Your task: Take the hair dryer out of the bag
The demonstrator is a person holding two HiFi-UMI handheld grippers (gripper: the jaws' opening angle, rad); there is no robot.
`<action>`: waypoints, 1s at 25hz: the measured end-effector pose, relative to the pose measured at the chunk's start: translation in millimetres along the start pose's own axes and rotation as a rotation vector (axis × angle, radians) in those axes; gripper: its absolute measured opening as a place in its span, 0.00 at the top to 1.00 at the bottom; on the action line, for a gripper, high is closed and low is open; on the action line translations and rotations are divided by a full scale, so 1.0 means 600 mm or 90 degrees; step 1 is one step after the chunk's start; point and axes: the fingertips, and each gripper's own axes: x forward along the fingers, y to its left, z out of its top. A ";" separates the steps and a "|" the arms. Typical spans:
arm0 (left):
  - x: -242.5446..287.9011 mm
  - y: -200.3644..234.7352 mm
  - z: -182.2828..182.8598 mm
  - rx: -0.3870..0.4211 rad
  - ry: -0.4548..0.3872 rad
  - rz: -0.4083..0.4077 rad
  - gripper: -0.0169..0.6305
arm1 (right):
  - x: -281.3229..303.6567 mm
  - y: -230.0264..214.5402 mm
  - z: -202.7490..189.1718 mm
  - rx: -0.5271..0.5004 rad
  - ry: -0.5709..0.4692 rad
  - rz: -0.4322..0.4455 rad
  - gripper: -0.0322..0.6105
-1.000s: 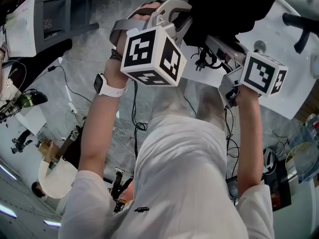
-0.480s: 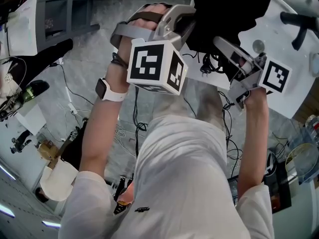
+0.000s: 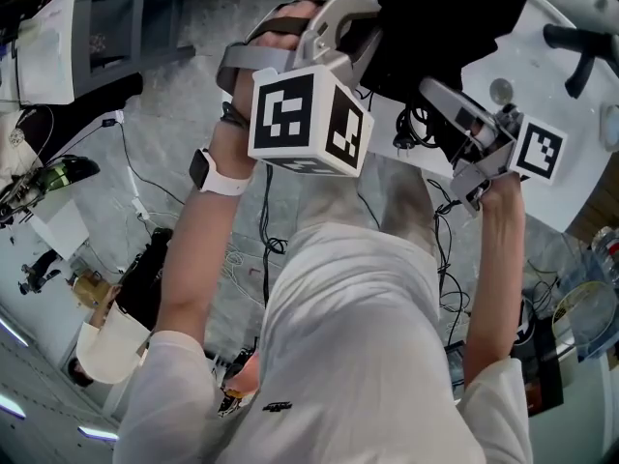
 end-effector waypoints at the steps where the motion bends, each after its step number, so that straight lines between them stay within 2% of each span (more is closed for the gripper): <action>1: 0.001 0.002 0.000 -0.016 -0.003 0.001 0.92 | 0.000 -0.002 -0.006 -0.018 0.005 -0.016 0.68; 7: -0.005 -0.005 0.025 -0.112 -0.030 -0.021 0.92 | -0.028 0.016 -0.038 -0.090 0.024 -0.064 0.68; 14: -0.021 -0.002 0.051 -0.144 -0.040 0.011 0.92 | -0.072 0.006 -0.061 -0.153 0.050 -0.182 0.68; 20: -0.027 0.006 0.068 -0.128 -0.021 0.042 0.92 | -0.101 0.029 -0.098 -0.169 0.088 -0.145 0.68; 25: -0.020 0.005 0.038 -0.144 0.002 0.053 0.92 | -0.112 0.030 -0.115 -0.181 0.106 -0.140 0.68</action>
